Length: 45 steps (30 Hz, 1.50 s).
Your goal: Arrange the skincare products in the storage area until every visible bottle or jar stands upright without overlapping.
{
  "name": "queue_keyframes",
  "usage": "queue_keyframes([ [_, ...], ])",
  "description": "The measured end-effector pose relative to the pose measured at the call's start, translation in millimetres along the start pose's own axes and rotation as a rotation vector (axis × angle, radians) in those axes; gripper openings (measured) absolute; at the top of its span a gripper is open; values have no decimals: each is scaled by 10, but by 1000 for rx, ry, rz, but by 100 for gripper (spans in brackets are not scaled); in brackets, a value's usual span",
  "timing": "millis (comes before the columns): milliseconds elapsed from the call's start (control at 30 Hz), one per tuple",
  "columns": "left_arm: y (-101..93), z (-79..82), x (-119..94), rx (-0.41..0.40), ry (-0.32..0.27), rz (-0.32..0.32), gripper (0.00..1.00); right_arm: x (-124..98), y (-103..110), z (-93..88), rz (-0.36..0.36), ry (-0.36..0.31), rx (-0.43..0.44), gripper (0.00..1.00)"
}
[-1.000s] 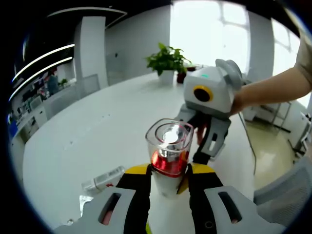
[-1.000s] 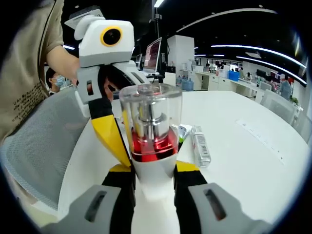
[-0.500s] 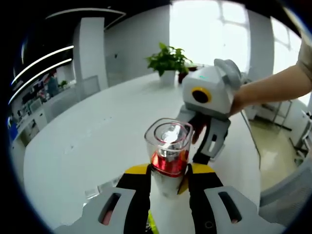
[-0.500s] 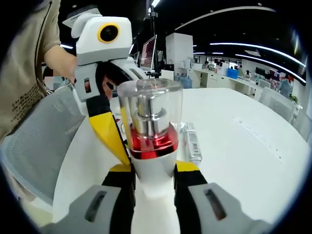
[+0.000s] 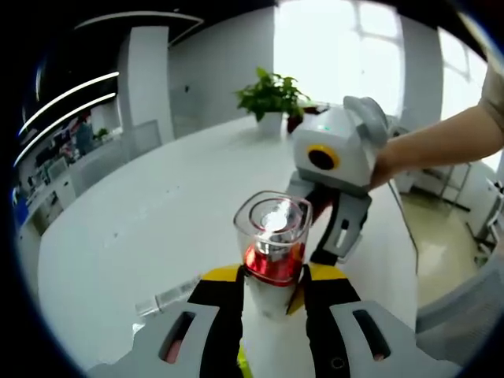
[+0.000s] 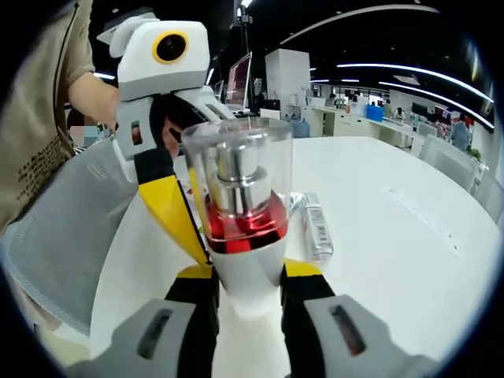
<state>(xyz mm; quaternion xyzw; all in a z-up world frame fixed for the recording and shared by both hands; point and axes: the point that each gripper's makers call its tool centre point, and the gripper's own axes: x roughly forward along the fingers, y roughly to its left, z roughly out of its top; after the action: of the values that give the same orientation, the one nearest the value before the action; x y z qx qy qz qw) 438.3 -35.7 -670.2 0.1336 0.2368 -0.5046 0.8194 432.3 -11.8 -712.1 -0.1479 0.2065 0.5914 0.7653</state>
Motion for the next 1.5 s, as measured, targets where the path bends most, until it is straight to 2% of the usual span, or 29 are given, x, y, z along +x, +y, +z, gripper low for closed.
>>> queue_keyframes([
  [333,-84,-47,-43,5,2,-8,26,-5,105,-9,9,7,1,30],
  [567,-84,-64,-36,32,7,0,26,18,104,-25,-43,-1,44,32],
  [667,-94,-88,-51,26,15,3,28,28,127,-24,-60,-7,61,36],
  [767,-105,-115,-79,23,15,9,34,50,157,-44,-81,8,63,43],
  [833,-109,-144,-104,16,20,14,36,54,154,-59,-88,11,68,46],
  [933,-115,-170,-150,10,23,21,39,35,202,-64,-125,6,106,51],
  [1200,-103,-256,-293,-38,10,45,46,-29,301,-34,-227,-26,130,70],
  [1500,-108,-462,-464,-74,31,79,57,-115,439,-79,-282,-45,185,73],
])
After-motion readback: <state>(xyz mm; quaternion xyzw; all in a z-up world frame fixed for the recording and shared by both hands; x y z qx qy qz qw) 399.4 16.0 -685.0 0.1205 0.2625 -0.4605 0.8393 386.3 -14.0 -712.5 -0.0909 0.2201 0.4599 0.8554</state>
